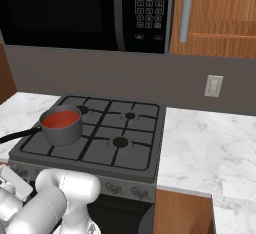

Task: Wait until the marinara sauce is simmered to a deep red color and then turn off the stove.

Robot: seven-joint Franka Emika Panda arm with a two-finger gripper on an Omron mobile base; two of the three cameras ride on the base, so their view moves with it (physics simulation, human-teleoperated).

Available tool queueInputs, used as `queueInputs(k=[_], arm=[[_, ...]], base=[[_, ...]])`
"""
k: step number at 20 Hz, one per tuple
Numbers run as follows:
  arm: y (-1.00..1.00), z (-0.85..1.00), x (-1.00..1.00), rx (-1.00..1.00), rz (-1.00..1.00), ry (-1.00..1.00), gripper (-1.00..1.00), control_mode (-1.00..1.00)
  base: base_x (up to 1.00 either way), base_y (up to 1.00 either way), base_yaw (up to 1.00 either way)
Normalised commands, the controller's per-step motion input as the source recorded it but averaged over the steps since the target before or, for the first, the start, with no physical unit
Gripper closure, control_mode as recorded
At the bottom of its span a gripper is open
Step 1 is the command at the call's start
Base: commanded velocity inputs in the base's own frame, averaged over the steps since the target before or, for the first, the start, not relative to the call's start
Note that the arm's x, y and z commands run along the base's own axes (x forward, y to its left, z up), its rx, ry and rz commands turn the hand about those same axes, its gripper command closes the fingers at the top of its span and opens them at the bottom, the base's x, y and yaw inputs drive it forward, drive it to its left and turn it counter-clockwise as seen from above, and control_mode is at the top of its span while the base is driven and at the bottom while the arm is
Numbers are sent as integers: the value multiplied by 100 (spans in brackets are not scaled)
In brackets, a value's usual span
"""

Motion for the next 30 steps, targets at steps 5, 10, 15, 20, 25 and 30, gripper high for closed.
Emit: queueInputs(k=[5, 10, 15, 20, 25, 30], arm=[[0, 0, 0, 0, 0, 0, -100, -100], [0, 0, 0, 0, 0, 0, -100, -100], [0, 0, 0, 0, 0, 0, -100, -100], [0, 0, 0, 0, 0, 0, -100, -100], [0, 0, 0, 0, 0, 0, -100, -100], [0, 0, 0, 0, 0, 0, -100, -100]], base=[[0, 0, 0], [0, 0, 0], [0, 0, 0], [0, 0, 0], [0, 0, 0], [0, 0, 0]])
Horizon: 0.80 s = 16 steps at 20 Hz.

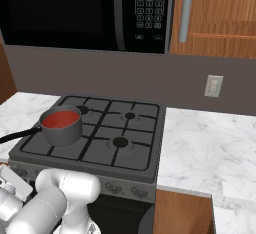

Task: Wait until the marinara sauce is simmered to a deep red color and then turn off the stove.

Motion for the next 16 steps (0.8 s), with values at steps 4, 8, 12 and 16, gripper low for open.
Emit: queueInputs(k=[4, 8, 12, 16], arm=[[0, 0, 0, 0, 0, 0, -100, -100], [0, 0, 0, 0, 0, 0, -100, -100], [0, 0, 0, 0, 0, 0, -100, -100], [0, 0, 0, 0, 0, 0, -100, -100]], base=[[0, 0, 0], [0, 0, 0], [0, 0, 0], [0, 0, 0]])
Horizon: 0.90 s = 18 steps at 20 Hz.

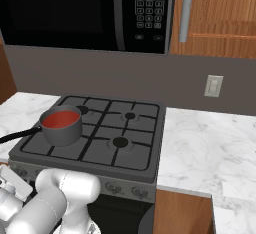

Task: Wait until the marinara sauce is simmered to a deep red color and then turn off the stove.

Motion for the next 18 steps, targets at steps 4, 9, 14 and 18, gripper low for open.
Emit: queueInputs(k=[4, 9, 14, 18], arm=[[0, 0, 0, 0, 0, 0, -100, -100], [0, 0, 0, 0, 0, 0, -100, -100], [0, 0, 0, 0, 0, 0, -100, -100], [0, 0, 0, 0, 0, 0, -100, -100]], base=[[0, 0, 0], [0, 0, 0], [0, 0, 0], [0, 0, 0]])
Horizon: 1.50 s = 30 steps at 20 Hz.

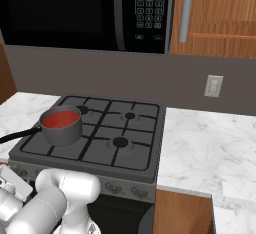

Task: Wait until the marinara sauce is simmered to a deep red color and then turn off the stove.

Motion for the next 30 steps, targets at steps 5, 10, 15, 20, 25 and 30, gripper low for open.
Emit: queueInputs(k=[5, 10, 15, 20, 25, 30], arm=[[0, 0, 0, 0, 0, 0, -100, -100], [0, 0, 0, 0, 0, 0, -100, -100], [0, 0, 0, 0, 0, 0, 100, -100], [0, 0, 0, 0, 0, 0, 100, -100], [0, 0, 0, 0, 0, 0, 100, -100], [0, -7, 0, 1, 0, 0, 100, -100]], base=[[0, 0, 0], [0, 0, 0], [0, 0, 0], [0, 0, 0], [0, 0, 0], [0, 0, 0]])
